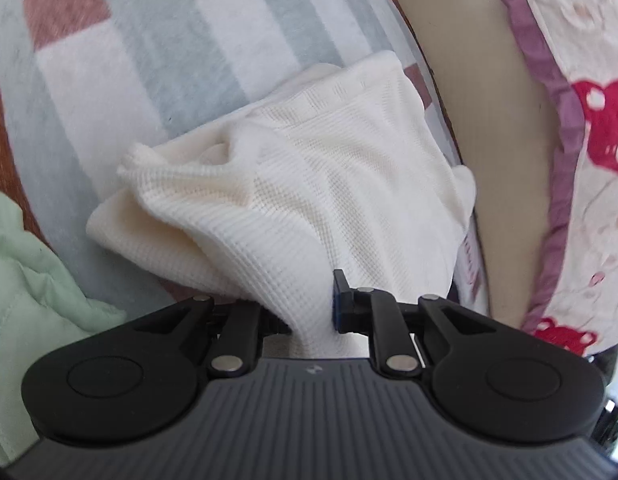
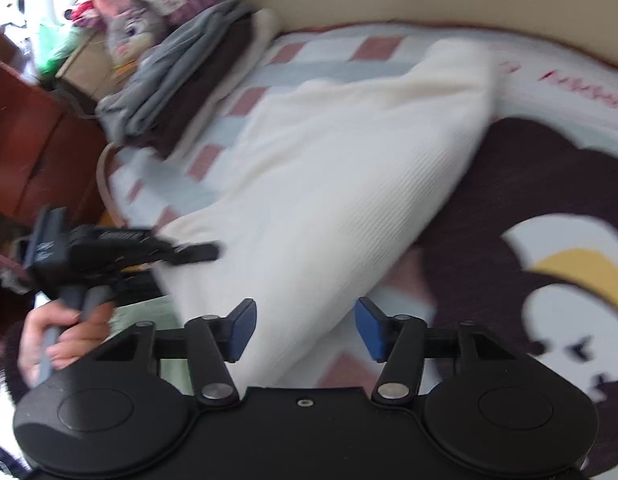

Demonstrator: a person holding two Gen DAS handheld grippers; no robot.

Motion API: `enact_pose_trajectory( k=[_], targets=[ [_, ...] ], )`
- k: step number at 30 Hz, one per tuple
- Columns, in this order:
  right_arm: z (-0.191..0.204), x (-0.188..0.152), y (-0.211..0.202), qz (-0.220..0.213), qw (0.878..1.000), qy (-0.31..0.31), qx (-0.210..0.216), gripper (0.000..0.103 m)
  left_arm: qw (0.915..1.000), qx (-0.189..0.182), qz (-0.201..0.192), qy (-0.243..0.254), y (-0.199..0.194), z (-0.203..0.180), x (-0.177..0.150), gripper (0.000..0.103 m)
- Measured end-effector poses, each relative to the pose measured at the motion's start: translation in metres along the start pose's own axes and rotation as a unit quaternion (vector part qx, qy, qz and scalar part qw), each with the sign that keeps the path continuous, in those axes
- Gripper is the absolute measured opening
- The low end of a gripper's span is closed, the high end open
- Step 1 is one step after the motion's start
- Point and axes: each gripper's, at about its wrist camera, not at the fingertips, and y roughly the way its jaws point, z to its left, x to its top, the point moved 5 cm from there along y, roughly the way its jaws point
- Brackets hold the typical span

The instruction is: Fold clothes

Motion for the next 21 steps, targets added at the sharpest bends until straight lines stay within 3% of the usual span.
enact_pose_trajectory(
  k=[11,21],
  targets=[
    [-0.082,0.068,0.040,-0.060,0.993,0.100,-0.017,0.062,0.9986,0.032,-0.003,0.042,0.003,0.012,-0.009,0.015],
    [-0.088,0.085,0.082,-0.098,0.990,0.097,-0.018,0.072,0.9973,0.038,-0.003,0.064,0.005,0.012,-0.008,0.015]
  ],
)
